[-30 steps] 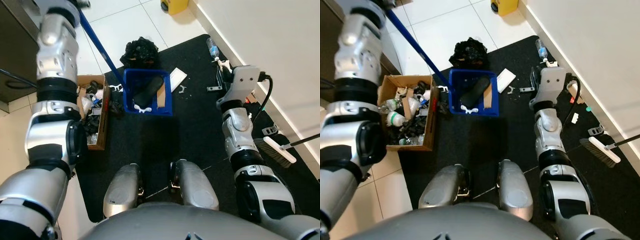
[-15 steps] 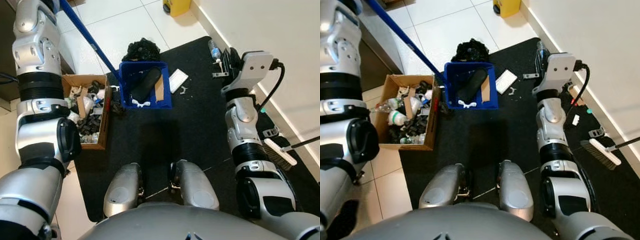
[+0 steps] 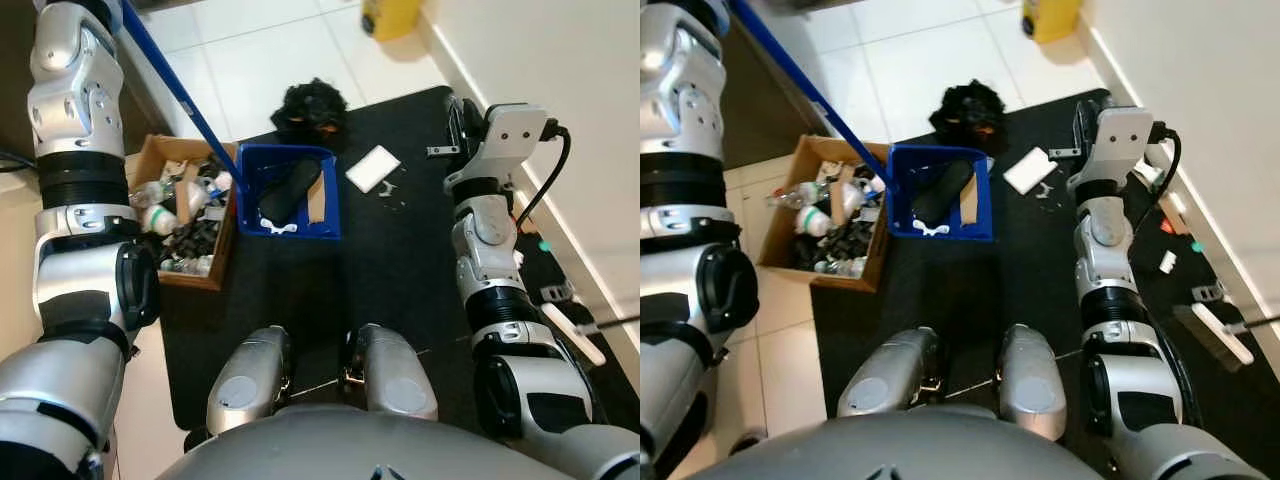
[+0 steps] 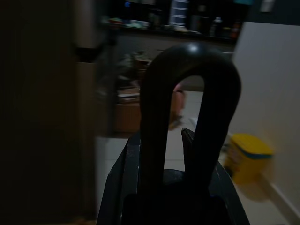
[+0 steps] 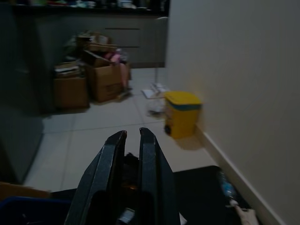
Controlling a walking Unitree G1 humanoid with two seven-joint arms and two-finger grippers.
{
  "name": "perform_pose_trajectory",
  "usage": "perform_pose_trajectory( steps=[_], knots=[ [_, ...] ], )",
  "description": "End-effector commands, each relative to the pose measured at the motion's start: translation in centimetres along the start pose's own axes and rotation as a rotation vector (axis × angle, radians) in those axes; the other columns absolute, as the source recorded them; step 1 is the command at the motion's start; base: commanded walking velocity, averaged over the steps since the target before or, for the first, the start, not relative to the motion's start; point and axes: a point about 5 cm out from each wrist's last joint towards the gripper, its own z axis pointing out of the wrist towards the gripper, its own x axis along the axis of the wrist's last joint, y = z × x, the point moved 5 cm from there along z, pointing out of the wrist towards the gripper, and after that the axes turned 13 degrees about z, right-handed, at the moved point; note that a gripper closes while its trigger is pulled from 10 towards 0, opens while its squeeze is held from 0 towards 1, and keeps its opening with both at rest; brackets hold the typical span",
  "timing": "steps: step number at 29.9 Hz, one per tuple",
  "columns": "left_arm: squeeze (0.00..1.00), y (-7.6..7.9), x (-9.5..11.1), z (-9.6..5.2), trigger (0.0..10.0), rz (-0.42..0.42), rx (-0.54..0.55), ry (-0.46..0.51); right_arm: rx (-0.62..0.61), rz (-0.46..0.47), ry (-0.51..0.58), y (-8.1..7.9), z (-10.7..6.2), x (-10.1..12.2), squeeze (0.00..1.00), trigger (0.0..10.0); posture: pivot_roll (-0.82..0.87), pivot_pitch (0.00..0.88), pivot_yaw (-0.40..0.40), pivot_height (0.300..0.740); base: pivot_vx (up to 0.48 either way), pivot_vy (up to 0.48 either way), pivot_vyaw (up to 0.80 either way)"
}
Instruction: Sweep floor
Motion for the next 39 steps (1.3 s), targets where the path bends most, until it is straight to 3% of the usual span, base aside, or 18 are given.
perform_pose_trajectory(
  steps=[1,39],
  knots=[
    [0.0,-0.5,2.27,-0.01,10.0,0.006,0.016,0.079,0.0,-0.005,-0.01,0.03,-0.07,-0.1,0.0,10.0,0.08,0.0,0.046,0.74,0.0,0.0,0.79],
    [0.0,0.12,2.25,0.04,10.0,0.005,0.0,0.071,-0.029,-0.002,-0.026,0.45,-0.46,-0.56,0.0,10.0,0.07,0.0,0.053,0.74,0.0,0.0,0.79]
  ],
)
